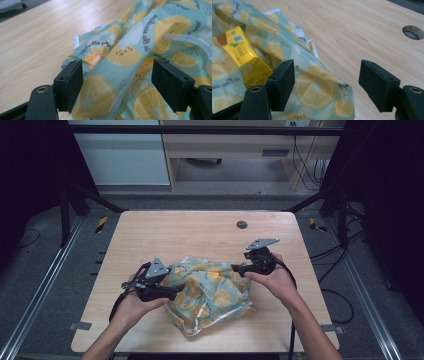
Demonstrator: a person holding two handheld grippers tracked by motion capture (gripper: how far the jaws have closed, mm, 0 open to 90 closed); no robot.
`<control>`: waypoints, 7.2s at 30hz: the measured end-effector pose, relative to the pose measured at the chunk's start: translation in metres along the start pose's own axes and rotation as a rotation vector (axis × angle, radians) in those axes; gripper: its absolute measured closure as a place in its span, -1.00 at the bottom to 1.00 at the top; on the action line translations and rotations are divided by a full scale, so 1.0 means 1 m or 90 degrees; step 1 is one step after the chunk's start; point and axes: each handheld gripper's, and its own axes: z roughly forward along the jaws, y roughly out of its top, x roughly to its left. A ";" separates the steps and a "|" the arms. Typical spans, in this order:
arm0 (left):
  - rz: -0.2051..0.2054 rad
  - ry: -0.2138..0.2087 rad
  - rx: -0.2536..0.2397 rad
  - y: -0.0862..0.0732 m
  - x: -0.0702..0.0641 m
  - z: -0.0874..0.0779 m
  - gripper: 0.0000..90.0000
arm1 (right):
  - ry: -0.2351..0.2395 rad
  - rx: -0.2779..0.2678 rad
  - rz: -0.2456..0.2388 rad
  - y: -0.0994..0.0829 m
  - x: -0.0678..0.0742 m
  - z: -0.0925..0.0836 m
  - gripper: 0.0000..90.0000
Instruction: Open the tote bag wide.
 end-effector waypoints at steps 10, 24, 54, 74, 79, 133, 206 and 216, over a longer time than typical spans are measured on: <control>0.027 -0.021 0.002 0.007 -0.006 0.014 -0.13 | 0.018 0.066 -0.034 -0.007 -0.005 0.032 -0.30; 0.041 -0.019 -0.024 0.013 -0.019 0.007 0.89 | 0.047 0.035 -0.098 -0.008 0.001 0.036 0.35; 0.072 -0.029 0.097 -0.072 -0.035 -0.002 0.99 | -0.008 0.095 -0.022 -0.008 -0.010 0.055 1.00; 0.051 -0.022 0.122 -0.083 -0.024 -0.002 0.99 | -0.028 0.131 -0.020 -0.012 -0.015 0.067 1.00; 0.055 -0.030 0.130 -0.086 -0.030 -0.001 0.99 | -0.035 0.128 -0.011 -0.013 -0.016 0.075 1.00; 0.041 -0.039 -0.004 -0.007 -0.023 -0.012 0.73 | -0.006 -0.006 -0.048 0.022 0.041 -0.014 0.93; -0.073 0.075 0.117 -0.049 0.045 0.062 1.00 | 0.039 0.069 -0.035 -0.118 0.005 -0.007 1.00; -0.043 0.042 0.012 -0.028 0.025 0.025 1.00 | 0.058 -0.032 -0.072 -0.089 0.025 -0.021 1.00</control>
